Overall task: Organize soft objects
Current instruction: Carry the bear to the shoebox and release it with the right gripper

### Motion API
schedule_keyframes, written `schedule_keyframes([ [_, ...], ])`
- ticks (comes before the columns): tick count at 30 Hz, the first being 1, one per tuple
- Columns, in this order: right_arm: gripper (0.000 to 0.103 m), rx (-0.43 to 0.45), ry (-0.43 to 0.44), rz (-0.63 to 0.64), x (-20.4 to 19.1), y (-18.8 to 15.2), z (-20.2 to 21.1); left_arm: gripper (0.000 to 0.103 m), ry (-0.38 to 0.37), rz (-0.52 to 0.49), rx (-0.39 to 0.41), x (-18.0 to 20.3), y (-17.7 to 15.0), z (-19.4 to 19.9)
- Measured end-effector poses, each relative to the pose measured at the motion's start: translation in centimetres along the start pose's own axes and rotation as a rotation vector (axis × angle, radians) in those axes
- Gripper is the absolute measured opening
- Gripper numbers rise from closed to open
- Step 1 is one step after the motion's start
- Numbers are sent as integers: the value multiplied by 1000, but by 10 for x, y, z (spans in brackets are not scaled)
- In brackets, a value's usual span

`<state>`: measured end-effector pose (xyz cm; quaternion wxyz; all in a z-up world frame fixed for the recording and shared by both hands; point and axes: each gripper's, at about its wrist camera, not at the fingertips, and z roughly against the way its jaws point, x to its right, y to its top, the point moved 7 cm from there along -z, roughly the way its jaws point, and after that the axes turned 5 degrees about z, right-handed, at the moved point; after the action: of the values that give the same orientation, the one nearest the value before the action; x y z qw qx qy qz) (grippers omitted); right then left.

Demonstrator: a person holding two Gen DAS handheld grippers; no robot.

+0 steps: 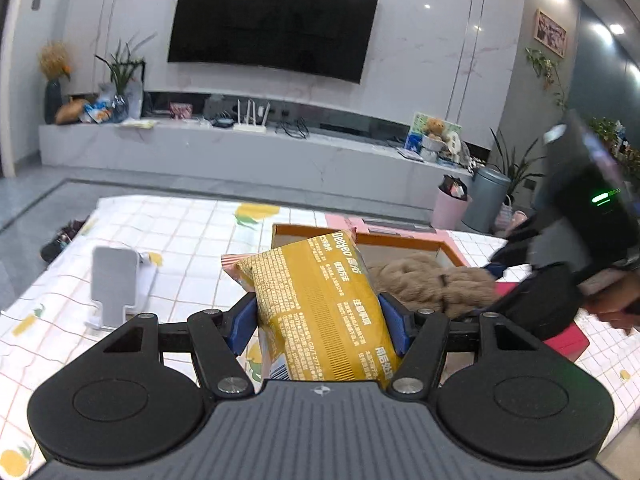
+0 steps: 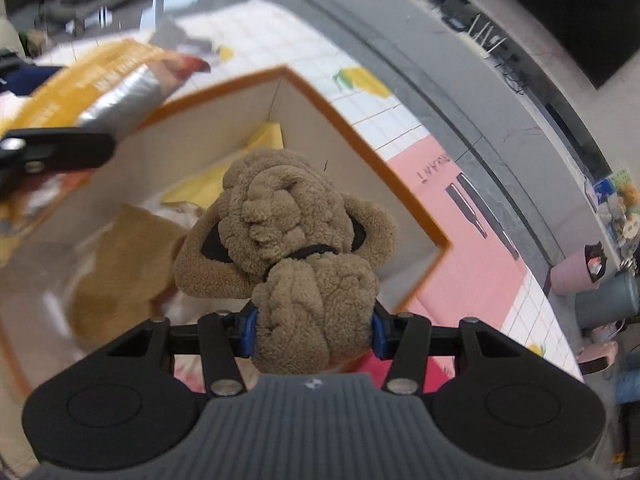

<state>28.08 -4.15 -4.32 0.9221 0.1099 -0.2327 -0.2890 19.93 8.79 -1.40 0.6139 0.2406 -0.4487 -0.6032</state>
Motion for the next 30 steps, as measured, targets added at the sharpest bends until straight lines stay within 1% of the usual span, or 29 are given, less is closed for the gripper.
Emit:
schedule_keyframes([
  [3,51,-73,-29,34,-4,-3,-25,73,2,1,10,-12,3,1],
  [6,52,-102,-79,51,-4,-5,-42,73,2,-4,11,-14,1,3],
  [9,64,-155,-177,116,-5,-9,-57,73,7,-2,7,-15,-4,6],
  [11,82,-158,-183,178,-14,-14,-50,73,14,-11,6,-15,-4,7],
  [12,85,-155,-184,189,-18,-15,-44,73,18,-13,9,-15,-4,9],
  [16,93,-129,-122,169,-23,-20,-13,73,8,-3,25,-13,3,14],
  [18,93,-75,-109,143,-17,-21,8,73,4,4,34,-13,5,17],
  [19,92,-47,-100,107,-12,-20,15,73,4,5,37,-13,5,18],
  [21,83,1,-51,2,0,-16,23,73,12,5,41,-14,6,19],
  [22,63,14,-10,-54,5,-12,22,73,15,6,41,-15,6,18],
  [23,37,17,24,-108,5,-9,18,73,16,9,41,-16,6,18],
  [24,24,16,43,-150,8,-7,16,73,15,16,38,-17,6,17],
  [25,7,16,47,-185,11,-3,10,73,10,27,34,-18,6,16],
  [26,5,24,40,-215,10,0,3,73,4,33,30,-18,5,16],
  [28,5,38,35,-258,11,4,-9,73,5,36,25,-20,4,14],
  [30,5,15,82,-289,9,6,-23,73,10,27,22,-20,3,12],
])
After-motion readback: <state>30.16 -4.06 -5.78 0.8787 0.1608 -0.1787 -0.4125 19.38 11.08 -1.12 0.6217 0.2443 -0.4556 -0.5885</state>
